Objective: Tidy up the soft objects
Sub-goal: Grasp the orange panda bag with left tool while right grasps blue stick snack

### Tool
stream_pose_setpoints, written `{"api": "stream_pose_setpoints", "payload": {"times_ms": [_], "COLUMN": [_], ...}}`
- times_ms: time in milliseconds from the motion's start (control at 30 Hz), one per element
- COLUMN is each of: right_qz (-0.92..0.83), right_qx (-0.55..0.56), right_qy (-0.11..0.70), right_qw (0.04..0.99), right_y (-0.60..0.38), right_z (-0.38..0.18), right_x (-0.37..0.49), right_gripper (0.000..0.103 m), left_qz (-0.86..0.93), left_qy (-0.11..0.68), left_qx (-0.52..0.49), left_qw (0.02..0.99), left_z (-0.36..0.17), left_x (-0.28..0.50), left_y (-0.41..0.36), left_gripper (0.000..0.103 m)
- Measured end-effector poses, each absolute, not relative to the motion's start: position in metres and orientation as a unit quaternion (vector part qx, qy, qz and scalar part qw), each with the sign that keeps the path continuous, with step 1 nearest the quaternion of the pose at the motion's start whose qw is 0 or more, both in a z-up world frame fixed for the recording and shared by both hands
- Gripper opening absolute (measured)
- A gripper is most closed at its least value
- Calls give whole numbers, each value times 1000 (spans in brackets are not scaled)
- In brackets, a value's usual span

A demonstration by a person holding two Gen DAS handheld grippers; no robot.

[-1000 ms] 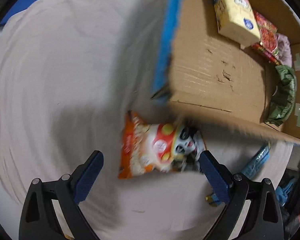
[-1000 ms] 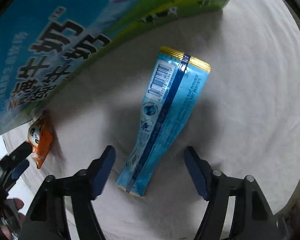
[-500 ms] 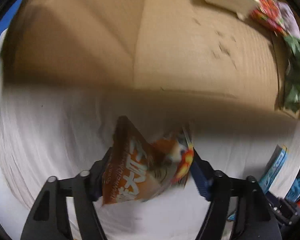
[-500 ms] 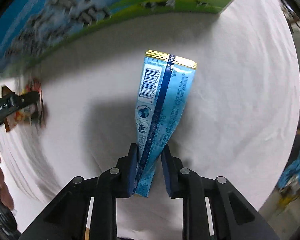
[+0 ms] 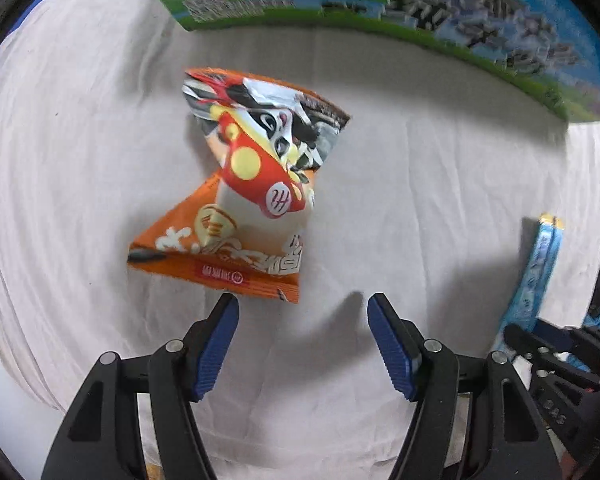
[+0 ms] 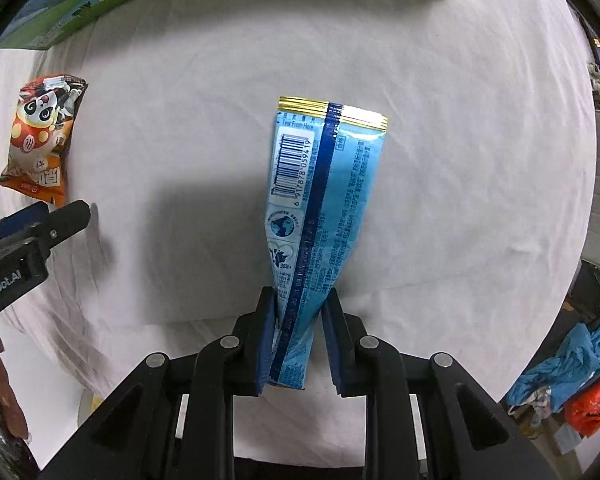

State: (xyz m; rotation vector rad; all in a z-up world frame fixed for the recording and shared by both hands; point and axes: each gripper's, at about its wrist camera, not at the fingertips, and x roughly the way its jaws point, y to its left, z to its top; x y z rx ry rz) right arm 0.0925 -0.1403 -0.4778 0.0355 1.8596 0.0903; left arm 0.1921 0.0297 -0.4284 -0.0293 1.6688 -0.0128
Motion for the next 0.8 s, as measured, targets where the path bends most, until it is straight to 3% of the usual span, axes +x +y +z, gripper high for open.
{"api": "stream_pose_setpoints", "payload": {"times_ms": [200,267,367,633,667,733,767,800], "right_qz": [48,46,43,21,18,14,16,19], "right_qx": [50,56,61,54,50,40,38,37], "right_qy": [797,796,795,793,792,794,793,792], "right_qw": [600,601,602,607,608,606,607,609], "right_y": [-154,-153,-156,-140,-140,-133,-134,-135], "right_z": [-467,-464,-466,-461,-462,-467,-466,-464], "right_x": [105,109,119,143,144,145,143,142], "right_gripper": [42,43,43,43,42,24,23,22], "left_qz": [-8,-1,5,10,8,4,7,7], "left_qy": [707,704,711,728,728,725,726,728], "left_qx": [-117,-122,-115,47,55,56,55,50], "left_qw": [698,700,694,683,684,686,685,684], "left_z": [-382,-376,-379,-424,-429,-433,-433,-435], "left_x": [203,212,221,260,260,258,255,252], "left_y": [66,79,96,64,61,56,57,57], "left_gripper": [74,81,81,81,80,61,50,49]}}
